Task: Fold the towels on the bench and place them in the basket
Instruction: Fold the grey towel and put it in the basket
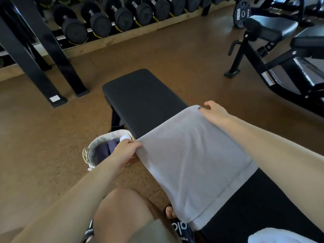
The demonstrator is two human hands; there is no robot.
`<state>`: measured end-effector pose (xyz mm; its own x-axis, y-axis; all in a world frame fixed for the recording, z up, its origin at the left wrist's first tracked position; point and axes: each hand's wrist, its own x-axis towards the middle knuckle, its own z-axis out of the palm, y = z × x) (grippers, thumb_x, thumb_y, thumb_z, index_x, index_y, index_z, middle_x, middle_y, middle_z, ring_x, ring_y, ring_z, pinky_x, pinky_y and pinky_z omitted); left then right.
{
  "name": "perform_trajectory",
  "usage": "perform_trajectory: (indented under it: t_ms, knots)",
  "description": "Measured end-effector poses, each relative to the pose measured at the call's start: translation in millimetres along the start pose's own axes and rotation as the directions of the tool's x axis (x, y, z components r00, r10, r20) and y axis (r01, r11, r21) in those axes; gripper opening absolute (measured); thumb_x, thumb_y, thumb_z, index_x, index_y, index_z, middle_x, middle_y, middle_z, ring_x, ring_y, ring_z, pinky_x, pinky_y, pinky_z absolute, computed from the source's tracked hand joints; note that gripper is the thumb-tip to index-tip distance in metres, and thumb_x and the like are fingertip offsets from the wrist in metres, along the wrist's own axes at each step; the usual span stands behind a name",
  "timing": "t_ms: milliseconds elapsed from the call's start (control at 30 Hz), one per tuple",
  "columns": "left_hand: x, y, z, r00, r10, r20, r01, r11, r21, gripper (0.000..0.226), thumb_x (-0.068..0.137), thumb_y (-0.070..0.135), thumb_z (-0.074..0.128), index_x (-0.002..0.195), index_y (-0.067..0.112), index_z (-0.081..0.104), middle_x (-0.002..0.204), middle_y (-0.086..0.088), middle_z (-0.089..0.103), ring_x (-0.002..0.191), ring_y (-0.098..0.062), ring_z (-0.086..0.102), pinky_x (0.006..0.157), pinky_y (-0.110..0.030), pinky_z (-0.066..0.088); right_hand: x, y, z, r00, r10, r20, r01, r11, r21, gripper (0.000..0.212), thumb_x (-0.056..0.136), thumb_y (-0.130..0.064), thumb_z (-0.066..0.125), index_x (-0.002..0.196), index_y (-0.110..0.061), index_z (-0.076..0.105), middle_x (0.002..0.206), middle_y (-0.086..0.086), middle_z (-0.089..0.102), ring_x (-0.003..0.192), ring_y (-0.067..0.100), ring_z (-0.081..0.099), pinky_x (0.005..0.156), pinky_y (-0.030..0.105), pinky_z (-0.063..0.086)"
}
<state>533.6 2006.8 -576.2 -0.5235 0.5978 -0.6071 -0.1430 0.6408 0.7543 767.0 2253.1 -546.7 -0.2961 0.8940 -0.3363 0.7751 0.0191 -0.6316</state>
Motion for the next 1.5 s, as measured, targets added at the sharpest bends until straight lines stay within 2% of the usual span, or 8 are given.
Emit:
perform_trajectory:
  t_ms: [133,267,400,567,733,933,1167,1500]
  knots:
    - [5,-2,-5,0.999,0.034,0.018,-0.034,0.999,0.0,0.023,0.093,0.019,0.066,0.106,0.0,0.065,0.111,-0.021,0.07,0.106,-0.033,0.07,0.1,-0.052,0.054,29,-13,7,1.0,0.027,0.0,-0.027,0.998,0.065,0.052,0.096,-0.03,0.063,0.145,-0.019,0.051,0.144,0.006,0.053,0.128,0.027,0.053,0.099,0.036,0.045]
    - [18,10,-19,0.996,0.072,0.051,-0.069,0.996,-0.053,0.014,0.099,0.018,0.062,0.103,0.005,0.065,0.091,-0.003,0.068,0.077,-0.013,0.066,0.075,-0.03,0.058,51,-22,9,0.999,-0.004,-0.035,0.01,0.986,0.166,0.039,0.087,-0.012,0.072,0.126,-0.015,0.067,0.128,0.006,0.062,0.119,0.026,0.058,0.103,0.039,0.049]
    - [42,29,-32,0.991,0.12,-0.063,-0.127,0.983,-0.135,0.013,0.103,0.016,0.056,0.096,0.009,0.065,0.099,-0.006,0.068,0.084,-0.016,0.065,0.072,-0.029,0.053,71,-45,17,0.988,-0.062,-0.14,0.085,0.983,0.166,0.033,0.086,-0.009,0.072,0.119,-0.013,0.07,0.113,0.002,0.065,0.111,0.023,0.061,0.096,0.032,0.05]
    - [64,31,-34,0.958,0.115,-0.264,-0.143,0.986,-0.09,0.021,0.097,0.019,0.061,0.115,0.008,0.06,0.111,-0.009,0.065,0.096,-0.021,0.068,0.066,-0.029,0.057,79,-52,36,0.984,-0.064,-0.168,0.073,0.996,0.047,0.033,0.097,-0.02,0.064,0.129,-0.015,0.06,0.127,0.006,0.063,0.106,0.021,0.057,0.084,0.028,0.042]
    - [43,11,-18,0.988,0.038,-0.152,-0.032,0.999,0.04,0.044,0.091,0.039,0.063,0.121,0.009,0.051,0.112,-0.01,0.068,0.093,-0.021,0.072,0.076,-0.039,0.063,41,-27,28,0.983,-0.081,-0.164,0.068,0.994,-0.082,0.033,0.102,-0.037,0.054,0.128,-0.017,0.051,0.119,0.004,0.061,0.102,0.024,0.059,0.084,0.036,0.05]
    - [1,-6,10,0.999,-0.02,0.048,0.02,1.0,-0.007,0.038,0.093,0.025,0.063,0.127,0.01,0.057,0.117,-0.006,0.071,0.096,-0.021,0.073,0.061,-0.029,0.061,-8,20,-6,0.998,-0.058,-0.018,0.052,0.971,-0.234,0.025,0.097,-0.035,0.059,0.117,-0.02,0.053,0.108,0.001,0.06,0.097,0.022,0.059,0.088,0.043,0.054]
    - [-47,-23,34,0.994,-0.071,0.081,0.08,0.99,-0.119,0.03,0.096,0.002,0.052,0.124,0.006,0.063,0.113,-0.008,0.073,0.097,-0.024,0.072,0.056,-0.028,0.059,-38,52,-20,1.0,-0.005,-0.003,0.004,0.967,-0.256,0.018,0.098,-0.018,0.057,0.115,-0.011,0.061,0.112,0.015,0.063,0.098,0.025,0.06,0.088,0.042,0.053]
    - [-80,-31,41,0.998,-0.007,0.064,0.021,0.977,-0.213,0.016,0.098,0.003,0.054,0.105,0.008,0.067,0.1,-0.009,0.074,0.085,-0.02,0.071,0.065,-0.032,0.061,-67,65,-32,0.98,-0.123,-0.155,0.109,0.99,-0.093,0.013,0.104,-0.016,0.049,0.113,-0.015,0.058,0.102,0.003,0.063,0.09,0.021,0.059,0.066,0.03,0.047]
